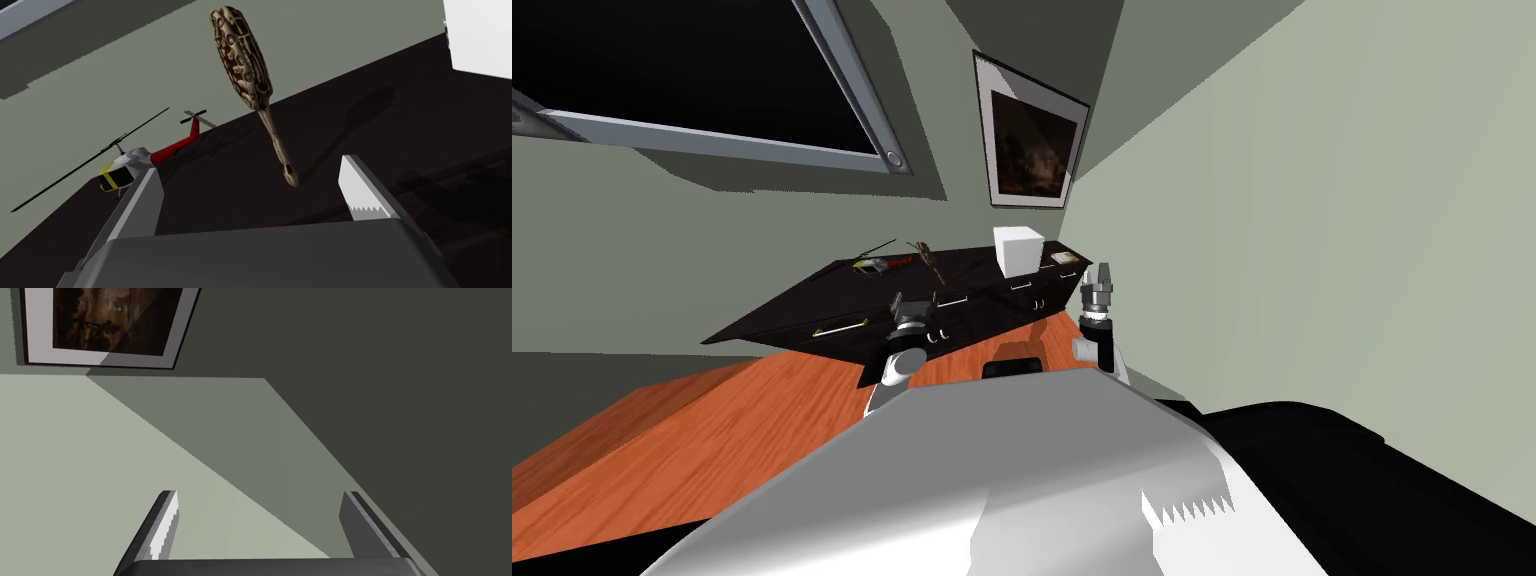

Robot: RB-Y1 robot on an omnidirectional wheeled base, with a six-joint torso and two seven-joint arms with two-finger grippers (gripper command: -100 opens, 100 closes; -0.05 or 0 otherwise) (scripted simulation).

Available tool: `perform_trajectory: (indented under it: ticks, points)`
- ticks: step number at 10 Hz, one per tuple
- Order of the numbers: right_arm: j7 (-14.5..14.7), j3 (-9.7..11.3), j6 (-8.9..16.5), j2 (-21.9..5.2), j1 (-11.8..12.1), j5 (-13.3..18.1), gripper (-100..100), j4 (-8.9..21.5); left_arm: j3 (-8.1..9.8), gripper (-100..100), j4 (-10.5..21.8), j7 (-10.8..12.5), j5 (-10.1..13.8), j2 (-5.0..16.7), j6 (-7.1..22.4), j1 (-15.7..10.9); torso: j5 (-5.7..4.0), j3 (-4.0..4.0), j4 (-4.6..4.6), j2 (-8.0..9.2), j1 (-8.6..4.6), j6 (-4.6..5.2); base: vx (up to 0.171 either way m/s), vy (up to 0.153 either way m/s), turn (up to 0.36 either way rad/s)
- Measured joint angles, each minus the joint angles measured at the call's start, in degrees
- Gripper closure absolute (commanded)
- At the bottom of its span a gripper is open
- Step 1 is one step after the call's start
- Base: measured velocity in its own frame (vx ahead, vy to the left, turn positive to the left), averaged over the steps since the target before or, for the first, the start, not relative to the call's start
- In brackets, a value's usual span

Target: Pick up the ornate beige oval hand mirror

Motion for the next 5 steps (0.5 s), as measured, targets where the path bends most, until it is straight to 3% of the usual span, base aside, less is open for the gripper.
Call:
perform_trajectory:
  ticks: [5]
  points:
    - [0.0, 0.0, 0.0, 0.0, 0.0, 0.0, 0, 0.0, 2.95, -100, 1.0, 1.6, 0.6, -7.0, 0.1, -0.5, 0.06, -0.17, -0.07, -0.27, 0.26, -0.01, 0.314, 0.111, -0.061]
